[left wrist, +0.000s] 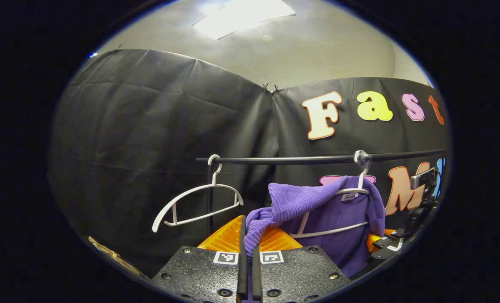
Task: Grasp the clothes on the hanger with both hands and then place them into the laundry hamper below.
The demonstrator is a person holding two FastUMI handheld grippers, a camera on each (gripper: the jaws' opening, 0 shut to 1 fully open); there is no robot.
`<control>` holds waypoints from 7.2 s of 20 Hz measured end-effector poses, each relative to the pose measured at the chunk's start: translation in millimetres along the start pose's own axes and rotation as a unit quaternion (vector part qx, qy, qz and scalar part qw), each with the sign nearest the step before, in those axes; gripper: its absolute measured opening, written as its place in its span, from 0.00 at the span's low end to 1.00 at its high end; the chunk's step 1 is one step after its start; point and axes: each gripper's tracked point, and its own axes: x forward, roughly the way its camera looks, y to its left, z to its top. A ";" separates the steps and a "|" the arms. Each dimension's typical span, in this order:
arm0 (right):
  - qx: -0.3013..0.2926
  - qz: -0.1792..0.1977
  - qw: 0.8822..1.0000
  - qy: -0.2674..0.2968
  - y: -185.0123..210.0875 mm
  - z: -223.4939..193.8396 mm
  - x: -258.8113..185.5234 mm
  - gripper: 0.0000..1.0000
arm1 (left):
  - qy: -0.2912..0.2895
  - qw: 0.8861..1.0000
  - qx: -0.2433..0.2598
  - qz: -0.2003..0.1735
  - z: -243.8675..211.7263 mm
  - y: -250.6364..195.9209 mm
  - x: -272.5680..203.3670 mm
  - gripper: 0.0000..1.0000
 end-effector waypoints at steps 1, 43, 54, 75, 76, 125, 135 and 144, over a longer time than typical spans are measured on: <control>0.002 -0.002 1.000 -0.002 -3.4 0.7 1.2 0.14 | -0.002 1.000 0.004 0.002 0.6 2.2 2.1 0.04; 0.031 -0.087 0.994 -0.051 -94.6 46.6 62.1 0.18 | 0.049 0.997 0.048 -0.022 -95.7 -10.3 36.5 0.06; 0.022 -0.087 0.996 -0.005 -96.7 6.6 69.5 0.18 | 0.068 0.996 0.048 -0.031 -113.0 -20.5 30.4 0.05; 0.040 -0.007 0.989 0.144 -35.6 -145.3 16.3 0.18 | 0.195 0.977 0.077 -0.034 -219.4 -14.1 5.6 0.05; 0.040 0.003 0.988 0.147 -25.8 -146.1 14.1 0.18 | 0.201 0.976 0.078 -0.038 -223.8 -16.2 3.9 0.05; 0.042 0.117 0.954 0.273 54.2 -249.9 -51.2 0.18 | 0.507 0.814 0.076 -0.274 -427.0 -130.3 -105.3 0.33; 0.042 0.100 0.963 0.246 39.4 -226.5 -62.9 0.18 | 0.468 0.838 0.058 -0.274 -402.9 -139.2 -94.5 0.33; 0.054 0.055 0.982 0.173 -4.0 -158.0 -81.4 0.18 | 0.352 0.891 0.007 -0.287 -297.6 -161.4 -69.4 0.33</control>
